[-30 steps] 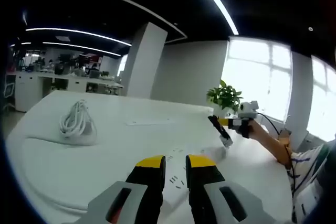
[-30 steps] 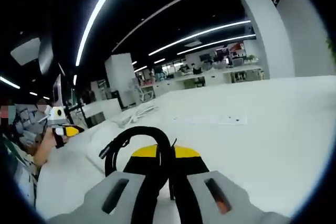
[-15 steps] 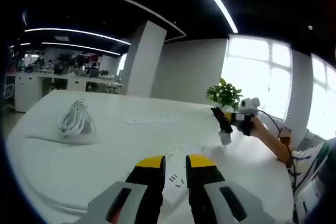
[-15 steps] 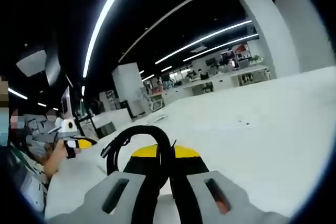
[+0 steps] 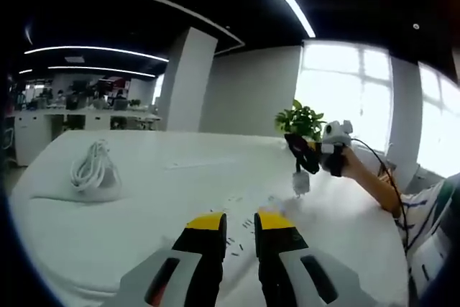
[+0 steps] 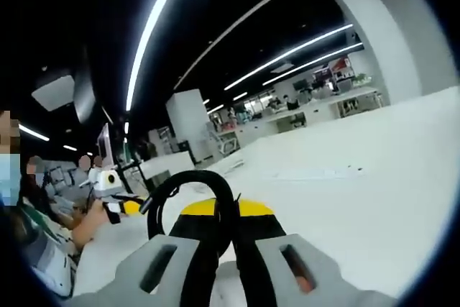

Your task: Straighten the power strip on the desk, plug the charger into it

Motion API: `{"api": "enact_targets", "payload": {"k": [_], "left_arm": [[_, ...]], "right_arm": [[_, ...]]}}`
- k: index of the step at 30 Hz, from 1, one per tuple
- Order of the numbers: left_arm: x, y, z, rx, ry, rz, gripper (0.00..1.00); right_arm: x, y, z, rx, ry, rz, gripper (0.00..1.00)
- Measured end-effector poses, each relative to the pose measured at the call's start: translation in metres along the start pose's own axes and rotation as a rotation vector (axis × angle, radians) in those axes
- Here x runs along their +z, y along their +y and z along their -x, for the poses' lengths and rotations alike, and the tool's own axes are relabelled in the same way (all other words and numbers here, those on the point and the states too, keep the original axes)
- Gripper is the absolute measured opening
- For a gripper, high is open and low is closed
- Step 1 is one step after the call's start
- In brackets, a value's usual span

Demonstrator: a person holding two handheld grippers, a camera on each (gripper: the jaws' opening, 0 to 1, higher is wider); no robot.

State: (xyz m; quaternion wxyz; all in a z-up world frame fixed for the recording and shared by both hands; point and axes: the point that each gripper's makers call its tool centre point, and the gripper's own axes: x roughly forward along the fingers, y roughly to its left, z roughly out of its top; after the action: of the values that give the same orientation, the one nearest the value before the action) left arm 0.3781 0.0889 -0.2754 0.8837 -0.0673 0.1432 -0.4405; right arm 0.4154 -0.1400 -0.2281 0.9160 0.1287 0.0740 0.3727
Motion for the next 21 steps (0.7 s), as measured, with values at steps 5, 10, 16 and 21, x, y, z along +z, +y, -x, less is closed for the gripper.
{"api": "enact_targets", "payload": {"k": [5,10,16,21], "left_arm": [[-0.002,-0.006,-0.003,-0.011,0.003,-0.038,0.16],[-0.006,-0.017,-0.008,-0.044,0.008,-0.065,0.16],[-0.01,-0.026,-0.015,-0.066,0.014,-0.11,0.17],[-0.016,-0.035,-0.021,-0.084,0.038,-0.179,0.17]], "right_arm": [[-0.002,0.016,-0.005,0.035,0.004,0.016,0.06],[-0.006,0.028,-0.01,0.067,0.009,0.007,0.06],[-0.008,0.044,-0.015,0.105,0.017,0.008,0.06],[-0.008,0.063,-0.018,0.142,0.02,0.006,0.06]]}}
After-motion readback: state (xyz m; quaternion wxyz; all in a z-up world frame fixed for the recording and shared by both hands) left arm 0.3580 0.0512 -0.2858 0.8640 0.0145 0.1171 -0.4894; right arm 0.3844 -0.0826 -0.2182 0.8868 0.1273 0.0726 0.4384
